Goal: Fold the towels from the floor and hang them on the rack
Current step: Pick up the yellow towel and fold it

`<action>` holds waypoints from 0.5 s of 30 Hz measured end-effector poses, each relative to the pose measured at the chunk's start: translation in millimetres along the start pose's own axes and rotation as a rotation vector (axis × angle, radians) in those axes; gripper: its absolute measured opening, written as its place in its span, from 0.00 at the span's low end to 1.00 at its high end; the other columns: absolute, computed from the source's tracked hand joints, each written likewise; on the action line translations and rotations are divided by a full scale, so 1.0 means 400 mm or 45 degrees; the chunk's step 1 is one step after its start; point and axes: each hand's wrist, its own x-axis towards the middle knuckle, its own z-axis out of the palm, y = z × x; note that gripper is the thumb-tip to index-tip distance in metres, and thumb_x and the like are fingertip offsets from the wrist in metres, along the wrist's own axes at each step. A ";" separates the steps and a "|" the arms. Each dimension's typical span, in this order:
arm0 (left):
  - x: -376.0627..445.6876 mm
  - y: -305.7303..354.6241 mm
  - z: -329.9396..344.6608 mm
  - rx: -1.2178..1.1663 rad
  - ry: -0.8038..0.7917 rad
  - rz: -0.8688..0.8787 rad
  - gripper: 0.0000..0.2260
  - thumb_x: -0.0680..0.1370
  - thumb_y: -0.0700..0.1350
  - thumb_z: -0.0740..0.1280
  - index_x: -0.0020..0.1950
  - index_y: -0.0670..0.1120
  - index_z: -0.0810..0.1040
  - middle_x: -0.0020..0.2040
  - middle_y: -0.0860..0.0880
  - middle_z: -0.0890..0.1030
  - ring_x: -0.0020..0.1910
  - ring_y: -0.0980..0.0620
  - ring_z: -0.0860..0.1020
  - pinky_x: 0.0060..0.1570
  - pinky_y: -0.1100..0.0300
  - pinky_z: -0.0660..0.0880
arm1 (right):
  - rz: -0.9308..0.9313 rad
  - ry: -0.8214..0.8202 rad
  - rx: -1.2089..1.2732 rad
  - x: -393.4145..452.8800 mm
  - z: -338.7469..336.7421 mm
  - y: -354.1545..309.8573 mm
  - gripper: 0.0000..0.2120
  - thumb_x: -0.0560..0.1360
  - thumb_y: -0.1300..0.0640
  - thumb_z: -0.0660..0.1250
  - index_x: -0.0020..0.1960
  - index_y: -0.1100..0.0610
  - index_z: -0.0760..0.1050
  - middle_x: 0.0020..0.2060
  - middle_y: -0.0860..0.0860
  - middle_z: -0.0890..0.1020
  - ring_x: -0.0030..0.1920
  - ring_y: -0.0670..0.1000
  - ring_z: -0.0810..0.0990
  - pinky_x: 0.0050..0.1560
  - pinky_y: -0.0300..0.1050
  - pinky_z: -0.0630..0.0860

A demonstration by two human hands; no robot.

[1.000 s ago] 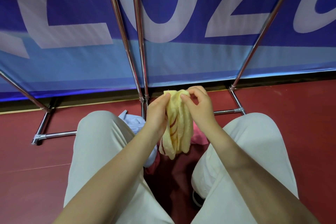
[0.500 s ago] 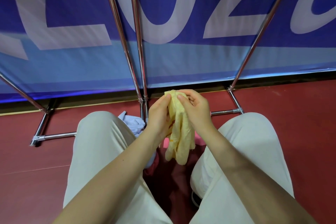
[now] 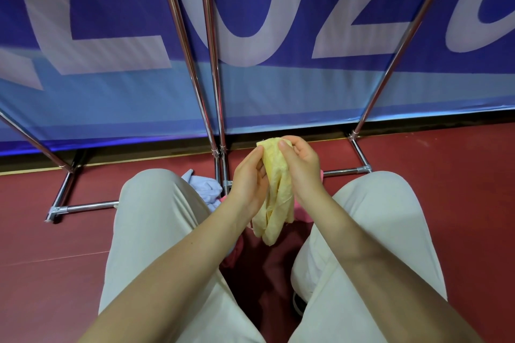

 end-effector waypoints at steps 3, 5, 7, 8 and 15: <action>-0.002 -0.002 0.001 0.015 0.009 0.024 0.11 0.83 0.43 0.58 0.51 0.41 0.79 0.40 0.48 0.85 0.41 0.56 0.84 0.40 0.65 0.79 | 0.073 -0.069 0.103 -0.003 0.006 0.003 0.05 0.78 0.62 0.63 0.51 0.62 0.77 0.44 0.58 0.81 0.46 0.54 0.80 0.53 0.52 0.76; -0.003 -0.003 0.002 0.033 0.011 0.043 0.11 0.83 0.42 0.57 0.50 0.42 0.79 0.38 0.49 0.84 0.39 0.56 0.83 0.37 0.65 0.78 | 0.123 -0.098 0.194 -0.004 0.006 0.001 0.09 0.79 0.62 0.62 0.56 0.66 0.75 0.48 0.61 0.81 0.48 0.56 0.80 0.55 0.53 0.76; -0.002 -0.005 0.001 0.030 0.008 0.047 0.11 0.83 0.43 0.57 0.51 0.42 0.79 0.39 0.49 0.85 0.39 0.56 0.83 0.37 0.65 0.78 | 0.178 -0.132 0.318 -0.002 0.003 -0.004 0.12 0.80 0.62 0.61 0.59 0.68 0.74 0.50 0.63 0.81 0.50 0.56 0.81 0.55 0.51 0.77; -0.001 -0.006 0.000 0.024 0.003 0.042 0.11 0.83 0.43 0.57 0.52 0.42 0.79 0.40 0.48 0.85 0.41 0.56 0.84 0.38 0.64 0.78 | 0.200 -0.149 0.370 -0.002 0.000 -0.007 0.12 0.80 0.62 0.60 0.59 0.68 0.73 0.51 0.63 0.81 0.51 0.56 0.81 0.55 0.50 0.77; 0.006 -0.021 -0.009 -0.063 -0.036 -0.032 0.12 0.83 0.43 0.57 0.56 0.40 0.78 0.47 0.45 0.83 0.46 0.54 0.82 0.48 0.62 0.80 | 0.166 -0.107 0.053 0.002 0.001 0.002 0.06 0.79 0.62 0.61 0.50 0.60 0.77 0.47 0.59 0.82 0.48 0.55 0.81 0.55 0.55 0.77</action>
